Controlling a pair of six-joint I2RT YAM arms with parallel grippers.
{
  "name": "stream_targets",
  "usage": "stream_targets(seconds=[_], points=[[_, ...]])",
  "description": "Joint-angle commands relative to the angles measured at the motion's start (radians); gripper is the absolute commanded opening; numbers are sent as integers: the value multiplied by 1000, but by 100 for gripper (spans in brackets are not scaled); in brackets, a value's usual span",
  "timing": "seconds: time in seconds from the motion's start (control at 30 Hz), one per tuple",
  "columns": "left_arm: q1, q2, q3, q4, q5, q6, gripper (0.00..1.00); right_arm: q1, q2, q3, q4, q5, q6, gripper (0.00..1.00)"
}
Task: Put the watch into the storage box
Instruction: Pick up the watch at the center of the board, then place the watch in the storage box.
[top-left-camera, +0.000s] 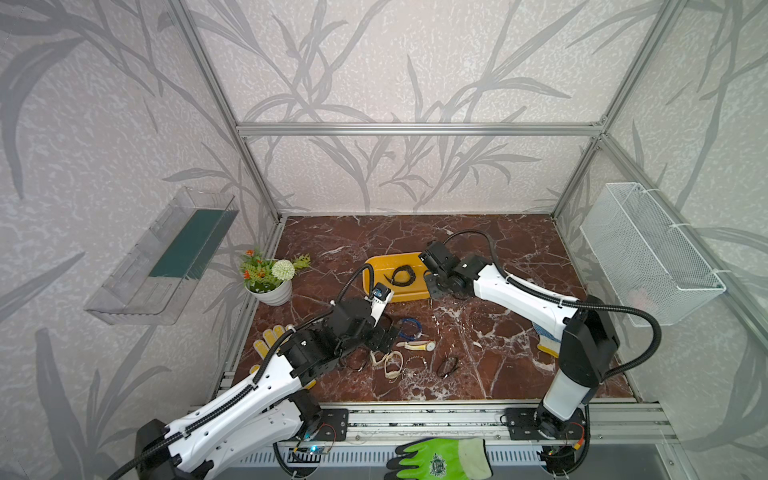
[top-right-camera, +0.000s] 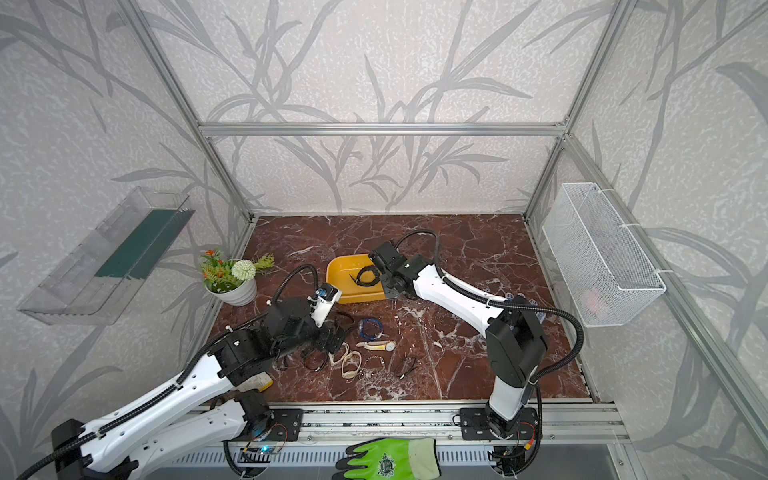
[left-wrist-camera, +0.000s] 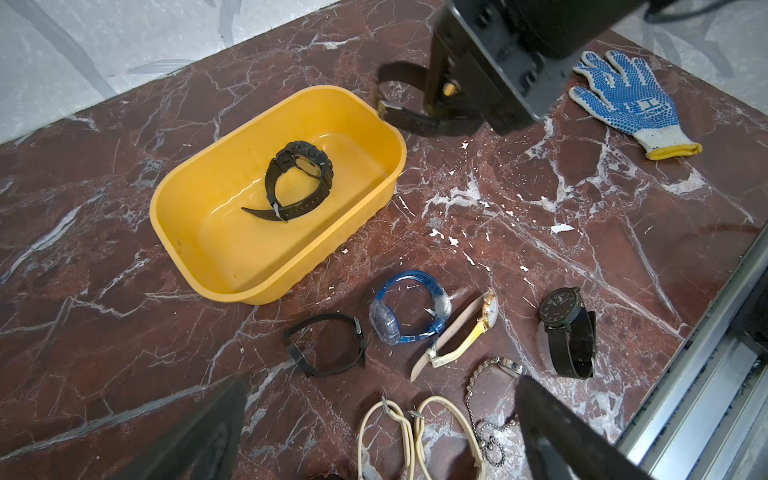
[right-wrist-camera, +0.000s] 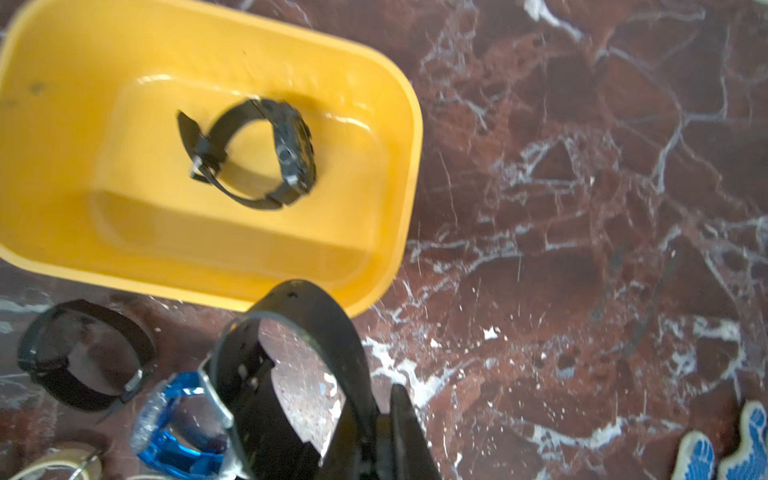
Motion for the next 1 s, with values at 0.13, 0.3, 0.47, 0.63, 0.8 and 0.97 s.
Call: stream_targets(seconds=[0.13,0.3,0.47,0.63,0.8,0.97], points=[[0,-13,27,-29,-35,-6,99,-16,261,271,-24,-25,-109,6],[0,-25,26,-33,-73,-6,99,-14,408,428,-63,-69,-132,6],[0,-26,24,-31,-93,-5,99,-6,494,500,-80,-96,-149,6],[0,-20,24,-29,-95,-3,99,14,552,546,-98,-104,-166,6],[0,-20,23,-29,-98,-2,99,17,619,601,-124,-122,-159,7],[0,-21,24,-30,-99,-4,99,18,646,637,-138,-138,-151,11]])
